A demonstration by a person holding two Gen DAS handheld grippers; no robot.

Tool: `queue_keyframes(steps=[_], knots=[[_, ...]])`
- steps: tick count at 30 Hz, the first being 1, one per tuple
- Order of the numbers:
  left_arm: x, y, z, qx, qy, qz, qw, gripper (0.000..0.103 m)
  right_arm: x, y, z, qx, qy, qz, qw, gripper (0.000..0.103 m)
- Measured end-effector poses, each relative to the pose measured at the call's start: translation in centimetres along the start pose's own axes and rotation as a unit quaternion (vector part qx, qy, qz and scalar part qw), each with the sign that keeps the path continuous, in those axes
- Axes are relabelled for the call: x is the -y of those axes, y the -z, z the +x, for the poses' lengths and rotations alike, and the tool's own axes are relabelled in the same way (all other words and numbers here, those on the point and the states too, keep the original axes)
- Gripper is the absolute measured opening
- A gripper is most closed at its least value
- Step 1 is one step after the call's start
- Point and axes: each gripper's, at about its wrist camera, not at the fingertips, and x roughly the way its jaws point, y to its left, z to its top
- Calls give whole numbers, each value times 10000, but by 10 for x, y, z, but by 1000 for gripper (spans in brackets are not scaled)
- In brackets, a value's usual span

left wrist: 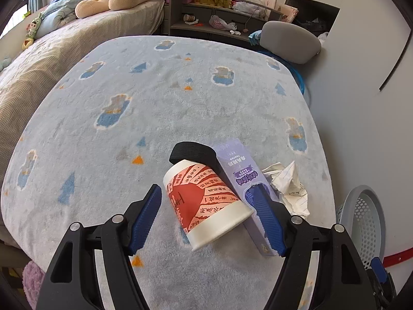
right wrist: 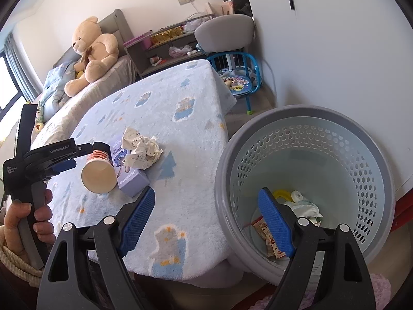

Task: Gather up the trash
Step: 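Grasp the red-and-white paper cup with the left tool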

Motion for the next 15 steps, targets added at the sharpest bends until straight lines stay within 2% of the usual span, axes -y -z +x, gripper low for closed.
queue_keyframes(steps=[6, 15], knots=[[6, 5, 14, -73, -340, 170, 9992, 71, 6, -1, 8, -70, -27, 87, 9999, 81], [-14, 17, 7, -89, -313, 147, 9994, 72, 6, -3, 16, -127, -63, 122, 9998, 81]])
